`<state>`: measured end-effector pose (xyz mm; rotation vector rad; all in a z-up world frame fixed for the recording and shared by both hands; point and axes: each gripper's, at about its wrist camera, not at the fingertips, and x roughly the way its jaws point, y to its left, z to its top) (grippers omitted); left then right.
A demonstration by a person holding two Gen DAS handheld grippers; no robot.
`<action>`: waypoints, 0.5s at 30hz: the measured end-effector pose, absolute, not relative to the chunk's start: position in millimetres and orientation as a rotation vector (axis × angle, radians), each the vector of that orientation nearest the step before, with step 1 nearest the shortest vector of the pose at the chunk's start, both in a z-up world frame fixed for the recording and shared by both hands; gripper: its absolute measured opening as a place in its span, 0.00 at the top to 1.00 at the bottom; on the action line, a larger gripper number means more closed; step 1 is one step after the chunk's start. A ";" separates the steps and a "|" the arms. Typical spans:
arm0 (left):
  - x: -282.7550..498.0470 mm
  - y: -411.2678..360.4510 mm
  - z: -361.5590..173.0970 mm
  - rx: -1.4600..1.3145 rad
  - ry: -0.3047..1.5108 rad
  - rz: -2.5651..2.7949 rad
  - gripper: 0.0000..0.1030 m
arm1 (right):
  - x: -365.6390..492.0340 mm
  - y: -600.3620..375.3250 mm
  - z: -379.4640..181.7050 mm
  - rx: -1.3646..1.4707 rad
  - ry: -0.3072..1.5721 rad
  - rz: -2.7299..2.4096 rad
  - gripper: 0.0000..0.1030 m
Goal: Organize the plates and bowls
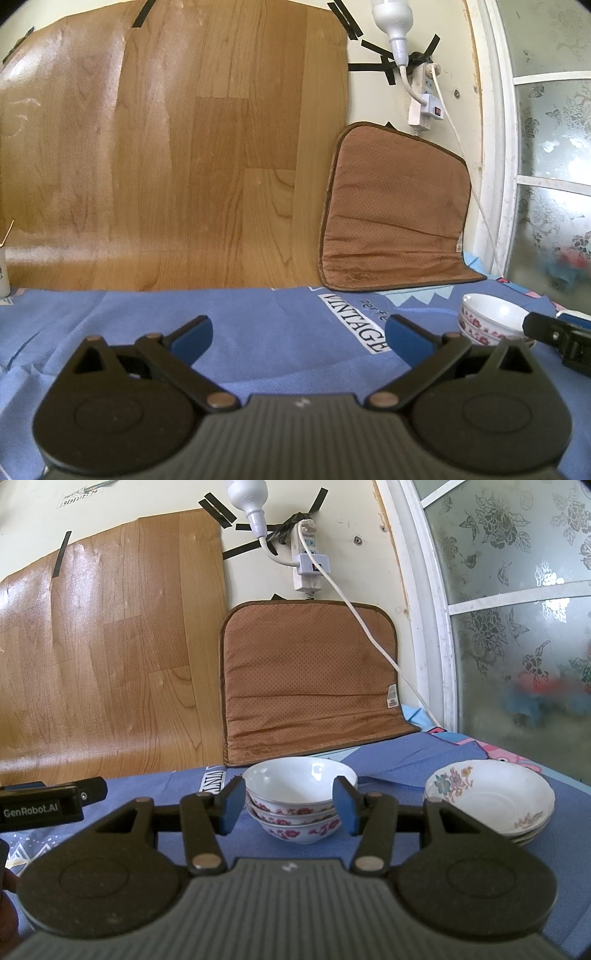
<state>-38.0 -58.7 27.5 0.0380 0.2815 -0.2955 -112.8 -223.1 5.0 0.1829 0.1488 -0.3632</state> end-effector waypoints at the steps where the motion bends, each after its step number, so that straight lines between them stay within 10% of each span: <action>1: -38.5 -58.9 27.7 0.040 0.279 -0.294 0.00 | -112.7 -223.1 5.0 0.182 0.149 -0.363 0.47; 15: -40.7 -60.5 28.0 0.049 0.267 -0.284 0.00 | -112.6 -222.6 5.4 0.181 0.149 -0.363 0.47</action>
